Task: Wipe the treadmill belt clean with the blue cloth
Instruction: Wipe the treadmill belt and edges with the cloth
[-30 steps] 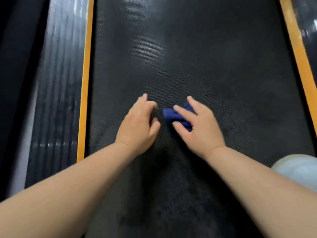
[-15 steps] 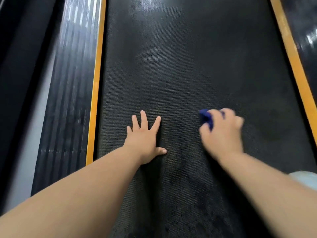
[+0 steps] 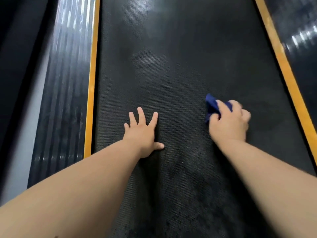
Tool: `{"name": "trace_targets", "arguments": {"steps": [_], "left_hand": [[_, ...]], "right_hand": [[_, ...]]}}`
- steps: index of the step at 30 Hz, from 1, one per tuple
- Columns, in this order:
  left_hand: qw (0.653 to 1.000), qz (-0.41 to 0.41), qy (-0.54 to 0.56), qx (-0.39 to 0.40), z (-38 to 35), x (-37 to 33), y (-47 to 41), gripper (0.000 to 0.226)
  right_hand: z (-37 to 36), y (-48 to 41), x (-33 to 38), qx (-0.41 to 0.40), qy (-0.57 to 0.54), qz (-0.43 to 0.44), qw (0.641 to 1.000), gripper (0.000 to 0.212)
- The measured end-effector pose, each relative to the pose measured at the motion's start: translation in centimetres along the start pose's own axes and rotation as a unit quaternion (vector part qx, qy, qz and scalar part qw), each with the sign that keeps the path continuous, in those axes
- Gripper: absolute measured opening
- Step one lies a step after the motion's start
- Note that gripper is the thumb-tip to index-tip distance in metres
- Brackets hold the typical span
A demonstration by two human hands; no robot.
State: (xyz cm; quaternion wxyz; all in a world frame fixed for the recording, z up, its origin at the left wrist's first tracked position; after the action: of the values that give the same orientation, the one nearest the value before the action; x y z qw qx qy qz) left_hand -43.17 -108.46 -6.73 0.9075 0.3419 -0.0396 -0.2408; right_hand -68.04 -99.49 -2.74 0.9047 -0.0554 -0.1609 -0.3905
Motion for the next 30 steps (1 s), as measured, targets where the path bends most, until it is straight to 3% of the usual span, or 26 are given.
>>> {"name": "trace_targets", "arguments": {"steps": [5, 8, 12, 14, 17, 20, 24, 28, 30], "left_hand": [[1.000, 0.004, 0.002, 0.007, -0.1, 0.1, -0.3, 0.110], [1.000, 0.011, 0.005, 0.007, 0.0, 0.3, -0.1, 0.109], [1.000, 0.015, 0.004, 0.006, 0.0, 0.1, -0.1, 0.109], [1.000, 0.017, 0.010, 0.004, 0.0, 0.3, 0.0, 0.110], [1.000, 0.017, 0.007, -0.004, 0.1, 0.4, 0.0, 0.110], [0.999, 0.031, -0.021, -0.002, -0.2, 0.6, -0.4, 0.111], [0.999, 0.031, -0.028, -0.001, 0.0, 0.5, -0.6, 0.111], [0.999, 0.030, -0.018, -0.010, 0.3, 0.9, -0.2, 0.110], [0.999, 0.022, -0.020, -0.020, 0.4, 0.6, -0.3, 0.110]], "right_hand": [[-2.4, 4.2, 8.0, 0.035, -0.052, 0.206, 0.976, 0.018], [-1.7, 4.0, 7.9, 0.057, -0.049, 0.313, 0.947, 0.015], [-0.2, -0.3, 0.2, 0.055, -0.025, 0.131, 0.990, 0.047], [-0.5, -0.3, 0.2, 0.063, -0.049, 0.074, 0.994, 0.056], [-2.1, 1.6, 6.5, 0.062, -0.134, 0.156, 0.977, 0.053], [-4.2, 4.5, 10.4, 0.088, -0.104, 0.282, 0.950, 0.040], [-2.7, 2.3, 7.0, 0.011, -0.059, 0.387, 0.920, 0.029], [-0.9, -2.9, 0.7, -0.021, -0.066, 0.195, 0.978, 0.031], [-0.6, -2.1, 1.8, -0.035, -0.087, 0.176, 0.980, 0.033]]}}
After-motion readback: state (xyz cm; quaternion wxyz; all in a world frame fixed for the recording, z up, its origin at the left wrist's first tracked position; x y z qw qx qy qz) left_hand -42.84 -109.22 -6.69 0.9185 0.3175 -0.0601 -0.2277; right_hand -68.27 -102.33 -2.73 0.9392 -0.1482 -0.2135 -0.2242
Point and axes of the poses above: each hand's wrist, its own y-axis away from the middle knuckle, its own z-axis out of the back of the hand, x = y × z, the point moved 10 cm from there along -y, towards the middle knuckle, and after that the axes turned 1 degree about x, right-handed, at the moved point
